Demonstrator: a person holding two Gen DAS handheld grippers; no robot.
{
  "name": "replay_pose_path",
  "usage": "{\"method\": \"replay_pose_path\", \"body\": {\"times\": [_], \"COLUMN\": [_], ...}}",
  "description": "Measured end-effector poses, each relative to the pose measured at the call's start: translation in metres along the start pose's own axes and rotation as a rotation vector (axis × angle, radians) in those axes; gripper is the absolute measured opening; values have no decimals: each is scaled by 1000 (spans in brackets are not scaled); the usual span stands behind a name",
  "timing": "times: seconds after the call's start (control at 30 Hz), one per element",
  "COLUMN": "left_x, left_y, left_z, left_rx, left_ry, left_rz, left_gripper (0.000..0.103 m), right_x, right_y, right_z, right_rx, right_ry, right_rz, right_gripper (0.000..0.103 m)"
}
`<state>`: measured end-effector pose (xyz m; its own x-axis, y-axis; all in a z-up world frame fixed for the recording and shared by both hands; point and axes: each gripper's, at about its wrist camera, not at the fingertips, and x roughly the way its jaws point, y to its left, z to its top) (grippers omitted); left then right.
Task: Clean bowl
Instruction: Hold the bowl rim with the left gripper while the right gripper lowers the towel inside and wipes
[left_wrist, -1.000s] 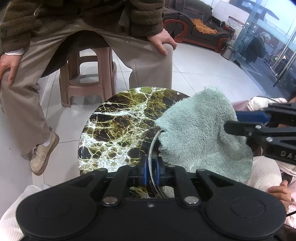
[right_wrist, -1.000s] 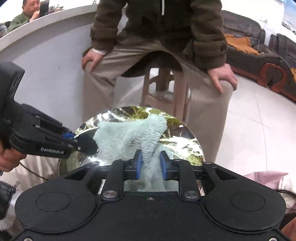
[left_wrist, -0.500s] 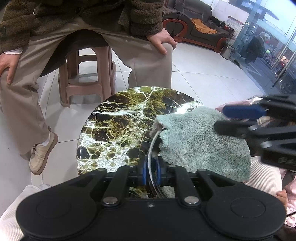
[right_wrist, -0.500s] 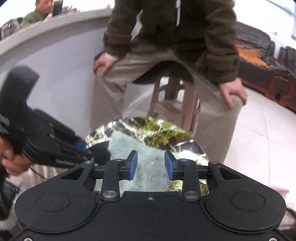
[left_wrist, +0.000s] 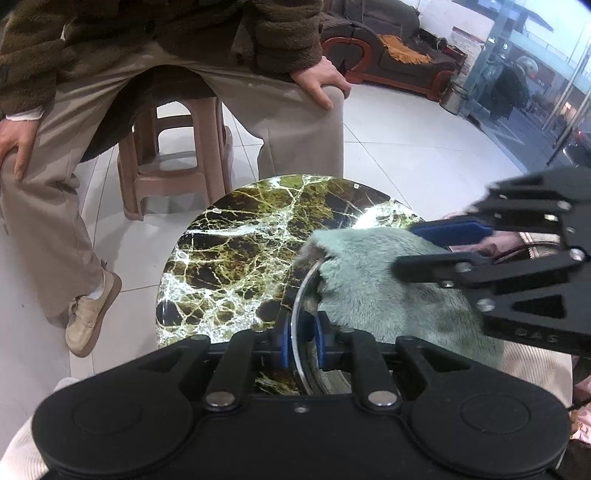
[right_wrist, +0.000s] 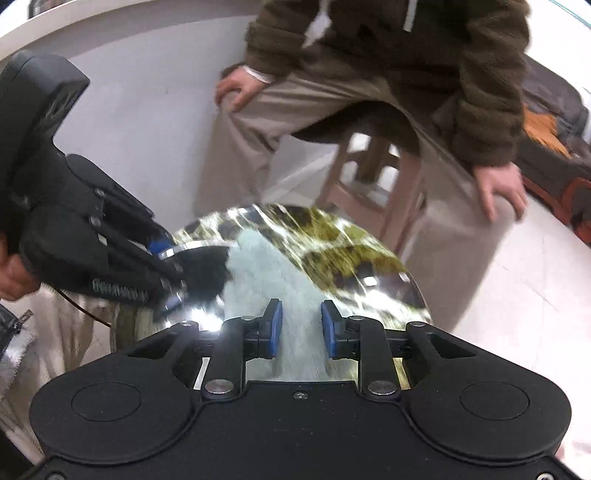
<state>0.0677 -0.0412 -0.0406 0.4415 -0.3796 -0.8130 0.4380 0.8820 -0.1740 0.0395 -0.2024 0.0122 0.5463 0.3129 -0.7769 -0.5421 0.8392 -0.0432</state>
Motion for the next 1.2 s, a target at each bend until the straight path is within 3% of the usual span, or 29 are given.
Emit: {"method": "replay_pose_path", "body": {"times": [0.13, 0.3, 0.43, 0.63, 0.87, 0.97, 1.2], "left_x": [0, -1, -1, -1, 0, 0, 1], "left_y": [-1, 0, -3, -3, -4, -7, -5], "left_z": [-2, -2, -2, -1, -2, -1, 0], "left_rx": [-13, -15, 42, 66, 79, 129, 147], "left_ry": [-8, -8, 0, 5, 7, 21, 42], "left_rz": [9, -1, 16, 16, 0, 8, -2], "left_gripper": [14, 14, 15, 15, 16, 17, 17], "right_x": [1, -17, -10, 8, -8, -2, 17], "right_y": [-5, -5, 1, -1, -9, 2, 8], "right_z": [-8, -26, -9, 8, -11, -1, 26], "right_rx": [27, 69, -32, -117, -53, -149, -261], "right_ry": [16, 36, 38, 59, 123, 136, 131], "right_rz": [-1, 10, -24, 27, 69, 36, 100], "right_gripper": [12, 12, 12, 12, 13, 13, 13]}}
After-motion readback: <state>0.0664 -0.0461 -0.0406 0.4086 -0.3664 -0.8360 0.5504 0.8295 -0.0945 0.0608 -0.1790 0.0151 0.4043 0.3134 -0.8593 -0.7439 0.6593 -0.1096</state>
